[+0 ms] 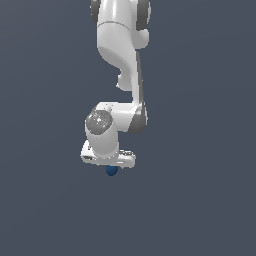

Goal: Pick up the object and move it to a goal position.

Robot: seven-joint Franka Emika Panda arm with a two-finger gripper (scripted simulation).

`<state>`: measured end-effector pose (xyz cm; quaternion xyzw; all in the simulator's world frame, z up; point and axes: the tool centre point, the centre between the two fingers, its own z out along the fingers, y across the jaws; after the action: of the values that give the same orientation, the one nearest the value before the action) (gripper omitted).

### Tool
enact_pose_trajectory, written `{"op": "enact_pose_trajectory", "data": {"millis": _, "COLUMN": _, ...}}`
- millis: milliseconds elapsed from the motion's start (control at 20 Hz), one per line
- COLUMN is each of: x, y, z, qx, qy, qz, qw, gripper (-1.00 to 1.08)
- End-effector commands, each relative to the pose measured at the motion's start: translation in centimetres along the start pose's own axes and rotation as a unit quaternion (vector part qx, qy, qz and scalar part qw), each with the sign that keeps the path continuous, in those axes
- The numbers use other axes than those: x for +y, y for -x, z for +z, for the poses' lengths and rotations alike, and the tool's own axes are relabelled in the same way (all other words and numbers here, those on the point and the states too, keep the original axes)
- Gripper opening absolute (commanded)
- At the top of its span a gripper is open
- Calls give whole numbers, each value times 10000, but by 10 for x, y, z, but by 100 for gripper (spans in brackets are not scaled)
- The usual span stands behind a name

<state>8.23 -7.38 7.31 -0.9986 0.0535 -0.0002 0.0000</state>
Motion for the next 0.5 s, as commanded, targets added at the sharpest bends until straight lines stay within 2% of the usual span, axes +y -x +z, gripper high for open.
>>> {"op": "enact_pose_trajectory", "data": {"millis": 0, "x": 0, "y": 1, "z": 11, "qx": -6, "qy": 0, "qz": 1, "qw": 10000, "gripper": 100}}
{"op": "enact_pose_trajectory", "data": {"millis": 250, "x": 0, "y": 1, "z": 37, "qx": -4, "qy": 0, "qz": 2, "qw": 10000, "gripper": 100}}
{"op": "enact_pose_trajectory", "data": {"millis": 450, "x": 0, "y": 0, "z": 43, "qx": -4, "qy": 0, "qz": 2, "qw": 10000, "gripper": 100}}
